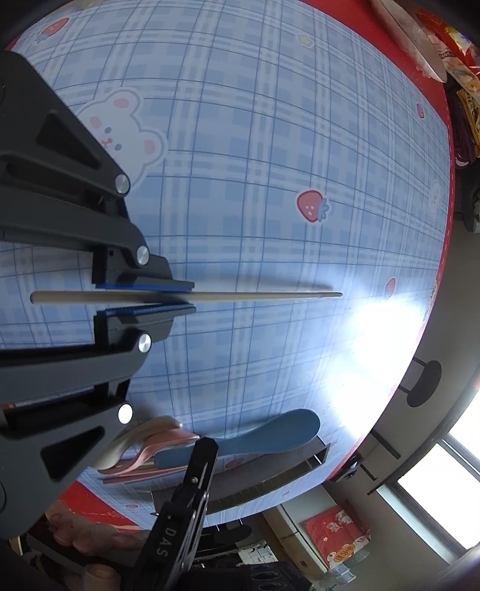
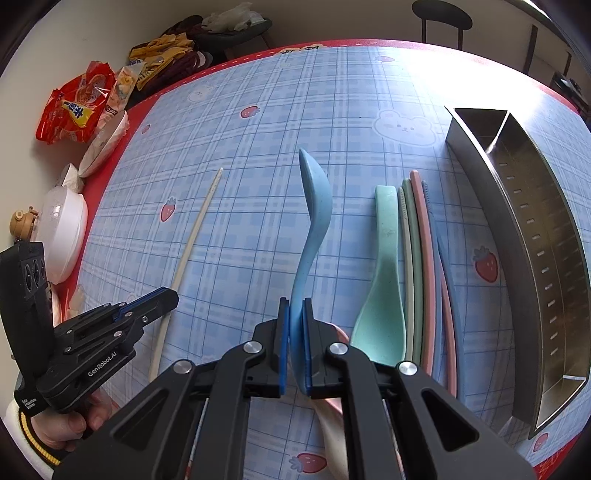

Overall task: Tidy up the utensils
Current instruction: 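Lower the blue spoon into the steel tray with the right gripper while the left gripper places the chopstick there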

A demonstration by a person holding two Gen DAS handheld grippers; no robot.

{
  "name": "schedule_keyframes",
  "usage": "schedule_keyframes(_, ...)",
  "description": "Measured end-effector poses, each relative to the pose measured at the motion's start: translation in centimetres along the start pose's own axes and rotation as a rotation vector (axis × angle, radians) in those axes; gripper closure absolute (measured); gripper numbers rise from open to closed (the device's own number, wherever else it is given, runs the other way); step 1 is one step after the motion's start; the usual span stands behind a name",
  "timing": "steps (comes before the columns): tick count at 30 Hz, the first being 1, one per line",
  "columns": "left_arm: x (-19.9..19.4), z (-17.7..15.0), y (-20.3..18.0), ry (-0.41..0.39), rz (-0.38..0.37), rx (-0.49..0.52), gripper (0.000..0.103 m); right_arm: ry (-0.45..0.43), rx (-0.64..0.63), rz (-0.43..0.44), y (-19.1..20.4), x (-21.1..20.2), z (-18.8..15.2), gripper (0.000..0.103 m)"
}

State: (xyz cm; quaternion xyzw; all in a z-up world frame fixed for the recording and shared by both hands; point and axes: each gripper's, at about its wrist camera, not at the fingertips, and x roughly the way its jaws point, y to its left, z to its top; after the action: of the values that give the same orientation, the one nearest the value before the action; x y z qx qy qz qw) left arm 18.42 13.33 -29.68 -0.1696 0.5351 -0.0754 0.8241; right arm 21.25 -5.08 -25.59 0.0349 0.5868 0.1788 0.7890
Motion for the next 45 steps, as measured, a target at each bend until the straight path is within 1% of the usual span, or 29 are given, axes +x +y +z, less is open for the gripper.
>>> schedule_keyframes(3, -0.8, -0.4, -0.1, -0.012, -0.007, -0.013, 0.092, -0.01, -0.009, -0.013, -0.6, -0.9, -0.7, 0.096)
schedule_keyframes(5, -1.4, -0.4, -0.6, -0.026, -0.008, -0.003, 0.092, -0.019, 0.002, -0.016, -1.3, -1.7, -1.2, 0.096)
schedule_keyframes(8, -2.1, 0.1, -2.3, -0.046, -0.005, 0.023, 0.092, -0.03, 0.023, 0.0, -2.9, -2.9, -1.9, 0.096)
schedule_keyframes(11, -2.9, 0.6, -3.9, -0.058, -0.004, 0.024, 0.092, -0.046, 0.021, 0.015, -4.5, -4.1, -2.6, 0.096)
schedule_keyframes(15, -3.4, 1.5, -7.1, -0.08, 0.005, 0.051, 0.092, -0.059, 0.01, 0.018, -7.7, -5.8, -2.7, 0.096)
schedule_keyframes(17, -3.3, 1.9, -9.3, -0.098, 0.016, 0.07, 0.092, -0.053, -0.004, 0.0, -9.7, -6.4, -2.4, 0.096)
schedule_keyframes(19, -3.2, 2.0, -11.3, -0.106, 0.023, 0.066, 0.092, -0.043, -0.016, -0.017, -12.1, -7.0, -1.9, 0.096)
schedule_keyframes(24, -1.1, 3.3, -16.9, -0.098, 0.002, 0.007, 0.092, 0.015, -0.069, -0.033, -17.5, -7.6, -0.5, 0.096)
schedule_keyframes(26, 0.2, 4.0, -19.0, -0.085, -0.015, -0.049, 0.092, 0.043, -0.076, -0.022, -19.3, -7.5, 0.0, 0.096)
schedule_keyframes(30, 2.7, 4.8, -22.4, -0.065, -0.047, -0.167, 0.092, 0.084, -0.097, 0.018, -21.7, -7.2, 0.8, 0.096)
schedule_keyframes(33, 4.5, 4.8, -24.6, -0.058, -0.071, -0.229, 0.092, 0.122, -0.118, 0.049, -22.8, -6.9, 0.7, 0.096)
schedule_keyframes(36, 6.2, 4.4, -26.0, -0.044, -0.079, -0.273, 0.092, 0.158, -0.138, 0.064, -23.1, -6.8, 0.5, 0.096)
schedule_keyframes(39, 7.7, 4.1, -26.4, -0.021, -0.08, -0.314, 0.092, 0.176, -0.145, 0.08, -23.2, -6.6, 0.5, 0.096)
schedule_keyframes(45, 9.7, 4.5, -27.1, -0.005, -0.053, -0.344, 0.092, 0.194, -0.121, 0.116, -23.3, -6.2, 0.6, 0.096)
